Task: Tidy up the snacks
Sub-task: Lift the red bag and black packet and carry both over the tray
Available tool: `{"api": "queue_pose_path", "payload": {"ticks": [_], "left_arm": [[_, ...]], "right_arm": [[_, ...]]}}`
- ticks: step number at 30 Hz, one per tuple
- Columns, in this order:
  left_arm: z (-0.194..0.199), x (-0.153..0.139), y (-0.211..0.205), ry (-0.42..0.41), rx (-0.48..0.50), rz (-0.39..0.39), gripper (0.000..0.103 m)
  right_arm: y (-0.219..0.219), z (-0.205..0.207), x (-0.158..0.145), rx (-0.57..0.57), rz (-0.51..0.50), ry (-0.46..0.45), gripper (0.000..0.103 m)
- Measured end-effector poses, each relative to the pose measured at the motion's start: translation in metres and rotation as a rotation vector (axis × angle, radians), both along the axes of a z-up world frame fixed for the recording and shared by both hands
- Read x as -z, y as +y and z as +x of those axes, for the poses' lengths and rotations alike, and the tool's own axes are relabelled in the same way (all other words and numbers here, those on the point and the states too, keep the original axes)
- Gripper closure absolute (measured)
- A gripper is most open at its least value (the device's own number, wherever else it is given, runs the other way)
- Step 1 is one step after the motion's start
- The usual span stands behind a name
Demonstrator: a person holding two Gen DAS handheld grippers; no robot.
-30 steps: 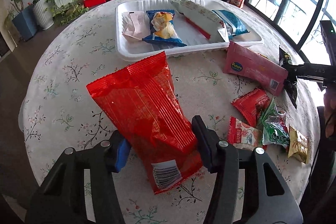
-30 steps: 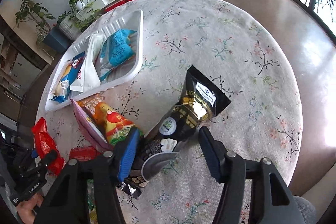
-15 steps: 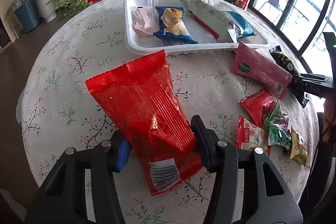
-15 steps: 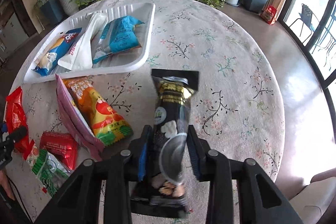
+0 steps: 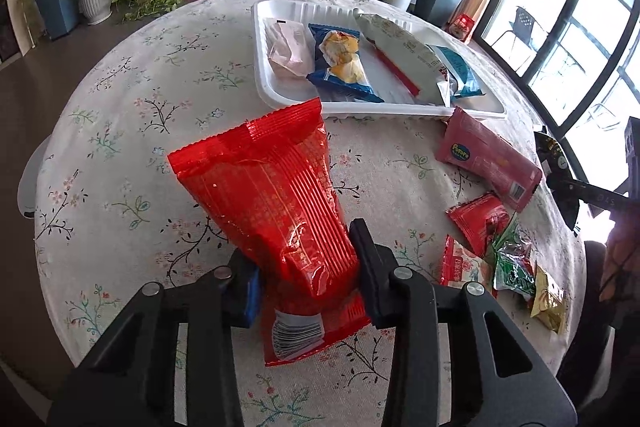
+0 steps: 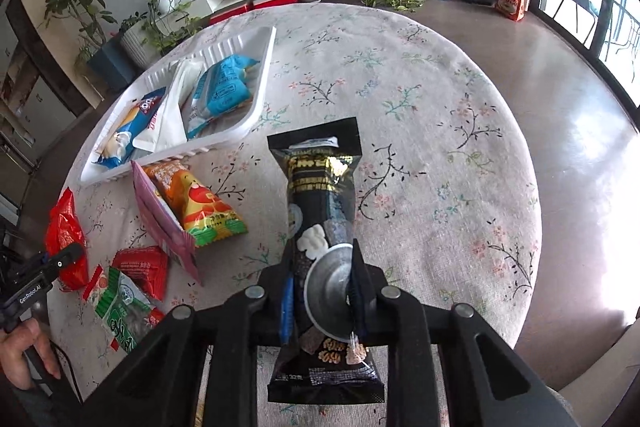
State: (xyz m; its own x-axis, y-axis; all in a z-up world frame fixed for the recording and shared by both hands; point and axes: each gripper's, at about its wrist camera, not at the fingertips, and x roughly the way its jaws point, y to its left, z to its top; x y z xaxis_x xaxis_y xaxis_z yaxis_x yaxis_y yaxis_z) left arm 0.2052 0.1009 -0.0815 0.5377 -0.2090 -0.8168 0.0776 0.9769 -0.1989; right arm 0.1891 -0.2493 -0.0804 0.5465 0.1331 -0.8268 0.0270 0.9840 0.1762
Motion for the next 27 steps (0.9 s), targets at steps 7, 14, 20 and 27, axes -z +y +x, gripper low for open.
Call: {"api": "queue_pose_path", "payload": {"ticks": [7,14,20,27], "left_arm": [[-0.007,-0.006,0.001,-0.011,-0.003,-0.045,0.069],[-0.017,-0.017,0.004,-0.034,-0.007,-0.131,0.07],[-0.014,-0.034,0.007,-0.057,0.002,-0.184,0.07],[0.014,-0.068,-0.003,-0.097,0.052,-0.186,0.07]], "right_arm": [[-0.012,-0.003,-0.003,0.018,0.101,-0.014,0.079],[-0.022,-0.002,-0.008,0.039,0.195,-0.034,0.079],[-0.03,-0.001,-0.018,0.057,0.238,-0.062,0.079],[-0.031,0.005,-0.04,0.038,0.272,-0.107,0.079]]}}
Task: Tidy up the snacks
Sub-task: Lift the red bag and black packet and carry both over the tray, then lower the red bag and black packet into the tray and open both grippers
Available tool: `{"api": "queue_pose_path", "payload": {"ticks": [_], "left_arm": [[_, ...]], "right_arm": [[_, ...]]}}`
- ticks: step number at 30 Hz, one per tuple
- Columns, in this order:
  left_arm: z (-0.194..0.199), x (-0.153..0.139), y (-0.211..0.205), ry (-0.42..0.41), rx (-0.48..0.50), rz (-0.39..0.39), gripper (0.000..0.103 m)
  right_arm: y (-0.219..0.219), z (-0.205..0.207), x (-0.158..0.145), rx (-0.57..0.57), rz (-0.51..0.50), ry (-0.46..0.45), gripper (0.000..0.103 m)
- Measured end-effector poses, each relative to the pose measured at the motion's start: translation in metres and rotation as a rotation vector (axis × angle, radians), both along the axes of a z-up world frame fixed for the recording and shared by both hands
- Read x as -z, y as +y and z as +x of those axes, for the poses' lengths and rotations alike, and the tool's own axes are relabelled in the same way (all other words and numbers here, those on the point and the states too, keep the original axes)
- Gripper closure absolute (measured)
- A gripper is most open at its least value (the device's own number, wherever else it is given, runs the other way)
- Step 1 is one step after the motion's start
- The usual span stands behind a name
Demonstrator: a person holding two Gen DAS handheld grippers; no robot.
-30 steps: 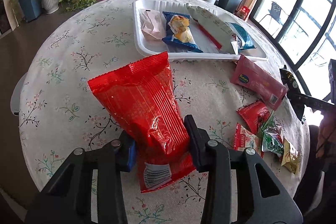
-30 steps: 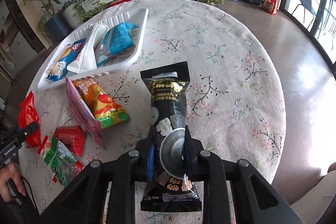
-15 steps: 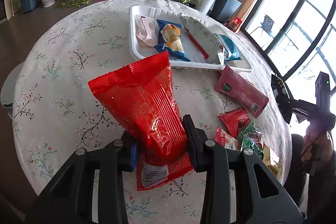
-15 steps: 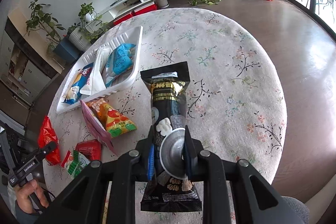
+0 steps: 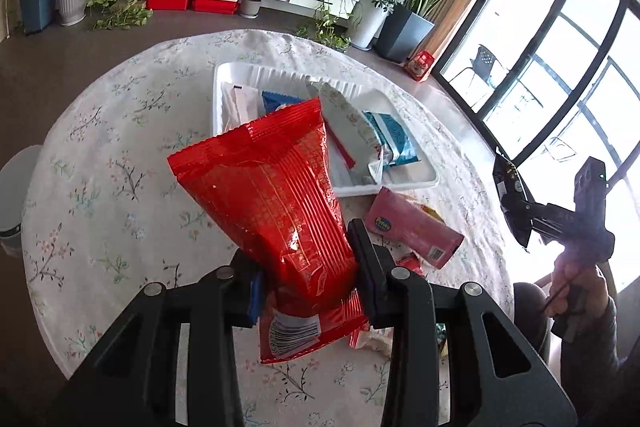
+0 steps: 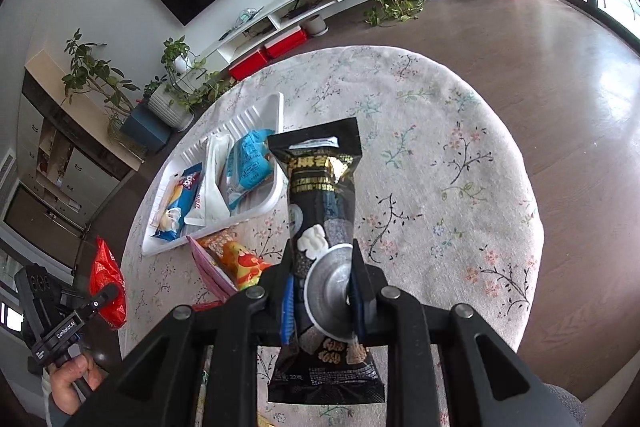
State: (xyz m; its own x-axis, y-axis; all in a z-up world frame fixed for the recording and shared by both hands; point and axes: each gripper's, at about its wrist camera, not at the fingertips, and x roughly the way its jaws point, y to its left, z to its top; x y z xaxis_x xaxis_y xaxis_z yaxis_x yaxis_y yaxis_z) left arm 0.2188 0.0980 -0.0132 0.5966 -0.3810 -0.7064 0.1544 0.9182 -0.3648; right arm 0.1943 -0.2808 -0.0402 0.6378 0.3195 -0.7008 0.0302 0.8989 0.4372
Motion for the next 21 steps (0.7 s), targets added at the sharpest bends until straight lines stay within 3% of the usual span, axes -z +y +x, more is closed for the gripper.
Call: {"api": "queue_pose_path", "payload": {"ticks": [6,13,17,21], "left_arm": [[0.045,-0.034,-0.016,-0.034,0.054,0.041,0.069],[0.115,-0.043,-0.043,-0.003,0.11,0.081,0.069],[0.145,-0.031,-0.059,0.026,0.142,0.11,0.069],[0.165,-0.011,-0.067,0.068,0.15,0.107,0.069]], "right_arm": [[0.017,0.019,-0.04,-0.059,-0.005,-0.087,0.079],[0.061,0.064,-0.086,-0.164,-0.024,-0.19,0.079],[0.084,0.098,-0.084,-0.203,-0.025,-0.177,0.079],[0.1,0.129,-0.061,-0.229,-0.015,-0.115,0.079]]}}
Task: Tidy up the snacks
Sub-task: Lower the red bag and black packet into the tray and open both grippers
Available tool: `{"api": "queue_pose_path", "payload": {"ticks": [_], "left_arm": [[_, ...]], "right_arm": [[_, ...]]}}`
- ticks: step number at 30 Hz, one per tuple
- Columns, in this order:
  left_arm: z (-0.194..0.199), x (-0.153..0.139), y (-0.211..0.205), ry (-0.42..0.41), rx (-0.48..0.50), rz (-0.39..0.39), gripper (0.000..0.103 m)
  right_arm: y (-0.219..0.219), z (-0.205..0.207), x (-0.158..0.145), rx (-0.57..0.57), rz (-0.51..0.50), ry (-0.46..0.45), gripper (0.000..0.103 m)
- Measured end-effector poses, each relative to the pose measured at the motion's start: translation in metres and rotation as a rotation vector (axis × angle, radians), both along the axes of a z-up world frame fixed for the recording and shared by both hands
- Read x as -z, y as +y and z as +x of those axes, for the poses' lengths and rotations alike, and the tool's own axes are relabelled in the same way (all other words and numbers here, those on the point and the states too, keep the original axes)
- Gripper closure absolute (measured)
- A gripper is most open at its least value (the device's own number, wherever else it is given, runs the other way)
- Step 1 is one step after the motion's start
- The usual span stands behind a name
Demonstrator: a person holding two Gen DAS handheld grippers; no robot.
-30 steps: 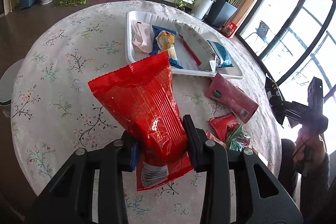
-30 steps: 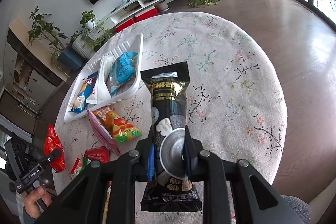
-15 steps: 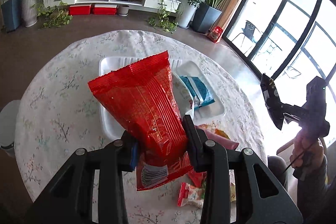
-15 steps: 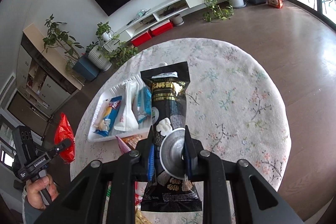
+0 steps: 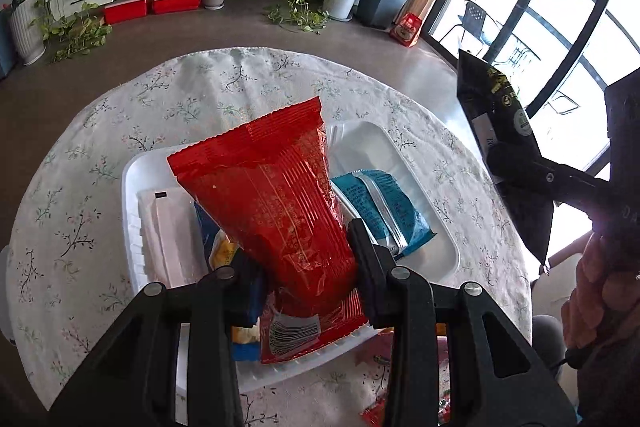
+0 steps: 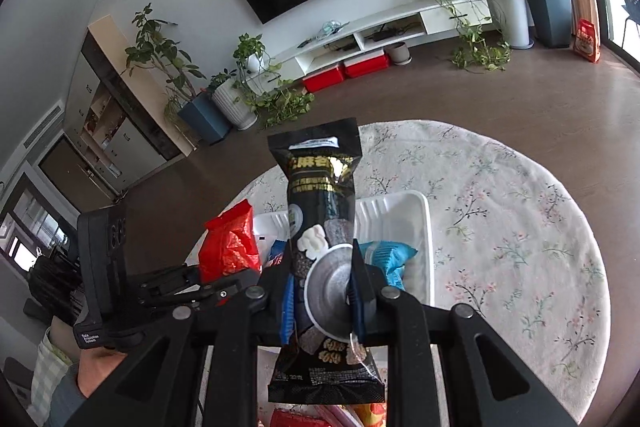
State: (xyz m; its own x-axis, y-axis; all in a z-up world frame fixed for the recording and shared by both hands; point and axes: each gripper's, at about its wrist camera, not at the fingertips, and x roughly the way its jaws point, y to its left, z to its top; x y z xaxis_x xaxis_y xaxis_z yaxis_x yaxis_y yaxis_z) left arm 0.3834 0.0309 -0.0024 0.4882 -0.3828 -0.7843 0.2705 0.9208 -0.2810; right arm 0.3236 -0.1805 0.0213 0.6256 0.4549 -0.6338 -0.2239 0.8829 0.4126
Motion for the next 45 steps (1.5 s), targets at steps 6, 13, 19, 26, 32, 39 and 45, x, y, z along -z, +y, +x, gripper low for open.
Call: {"api": "queue_pose_path", "payload": {"ticks": [6,13,19,26,32,39,45], "left_arm": [[0.011,0.034,-0.003,0.055,0.011,0.017,0.069],[0.018,0.054,-0.014,0.073,0.028,0.054,0.069],[0.025,0.072,-0.018,0.103,0.029,0.087,0.067],[0.03,0.076,-0.016,0.093,0.012,0.081,0.067],[0.029,0.074,-0.013,0.092,-0.01,0.084,0.054],[0.024,0.067,-0.013,0.067,-0.021,0.089,0.04],[0.018,0.061,-0.013,0.051,-0.022,0.074,0.036]], "right_arm": [[0.018,0.028,0.038,-0.026,-0.053,0.076,0.079],[0.032,0.049,0.073,-0.03,-0.09,0.154,0.079],[0.035,0.056,0.09,-0.021,-0.107,0.179,0.079],[0.039,0.057,0.094,-0.035,-0.133,0.171,0.079],[0.041,0.058,0.096,-0.04,-0.147,0.162,0.078],[0.041,0.055,0.093,-0.039,-0.153,0.149,0.069],[0.037,0.051,0.086,-0.035,-0.145,0.129,0.066]]}}
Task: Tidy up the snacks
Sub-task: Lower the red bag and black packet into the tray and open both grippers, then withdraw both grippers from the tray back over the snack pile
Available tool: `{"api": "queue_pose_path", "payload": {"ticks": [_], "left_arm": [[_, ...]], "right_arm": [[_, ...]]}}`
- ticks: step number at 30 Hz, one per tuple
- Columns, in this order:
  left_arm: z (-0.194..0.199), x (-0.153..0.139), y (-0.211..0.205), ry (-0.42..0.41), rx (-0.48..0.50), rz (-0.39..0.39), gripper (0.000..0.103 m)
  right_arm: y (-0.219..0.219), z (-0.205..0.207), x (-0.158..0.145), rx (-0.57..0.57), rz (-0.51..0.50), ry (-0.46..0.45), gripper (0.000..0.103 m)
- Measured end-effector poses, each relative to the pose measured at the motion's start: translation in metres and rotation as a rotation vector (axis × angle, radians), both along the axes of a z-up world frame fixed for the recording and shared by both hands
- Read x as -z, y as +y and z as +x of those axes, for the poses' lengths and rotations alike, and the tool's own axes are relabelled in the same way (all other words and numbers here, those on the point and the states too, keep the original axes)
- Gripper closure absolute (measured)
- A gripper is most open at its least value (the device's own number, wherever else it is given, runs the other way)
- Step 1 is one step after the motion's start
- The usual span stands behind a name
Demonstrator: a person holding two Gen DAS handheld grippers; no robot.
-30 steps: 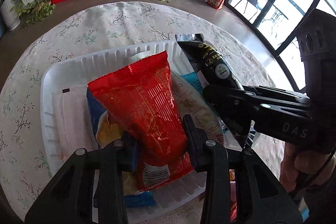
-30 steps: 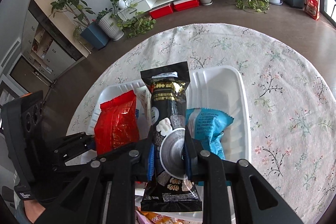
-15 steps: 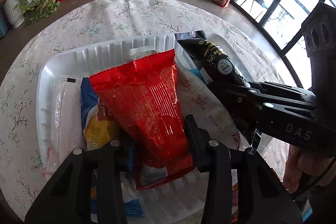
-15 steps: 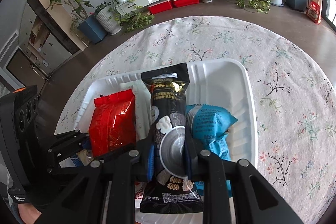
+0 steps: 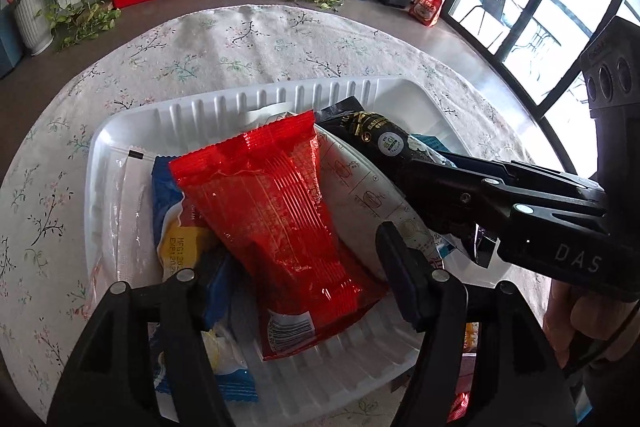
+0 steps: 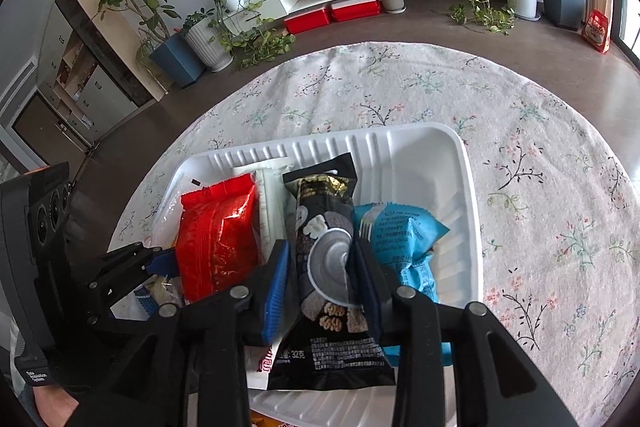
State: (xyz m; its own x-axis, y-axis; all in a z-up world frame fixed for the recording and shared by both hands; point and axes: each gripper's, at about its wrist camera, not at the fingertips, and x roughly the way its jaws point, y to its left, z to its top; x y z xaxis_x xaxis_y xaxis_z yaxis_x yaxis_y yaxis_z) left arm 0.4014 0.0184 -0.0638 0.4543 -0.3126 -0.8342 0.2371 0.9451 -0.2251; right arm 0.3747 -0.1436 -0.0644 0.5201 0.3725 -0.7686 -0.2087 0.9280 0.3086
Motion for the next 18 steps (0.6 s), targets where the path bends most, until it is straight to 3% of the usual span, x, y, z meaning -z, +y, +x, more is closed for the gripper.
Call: {"api": "queue_pose_path", "payload": {"ticks": [4,12,15,18], "left_arm": [[-0.007,-0.007,-0.001,-0.017,0.007,-0.014,0.029],[-0.043,-0.04,0.009,-0.099,0.016,-0.068,0.0],[-0.066,-0.057,0.013,-0.155,0.021,-0.079,0.0],[-0.093,-0.068,0.018,-0.182,-0.001,-0.074,0.0]], "right_arm": [[-0.002,-0.006,-0.007,0.002,-0.001,-0.021,0.06],[-0.021,-0.029,-0.036,0.042,0.052,-0.077,0.028],[-0.035,-0.05,-0.051,0.045,0.108,-0.121,0.017],[-0.048,-0.078,-0.063,0.036,0.139,-0.159,0.013]]}}
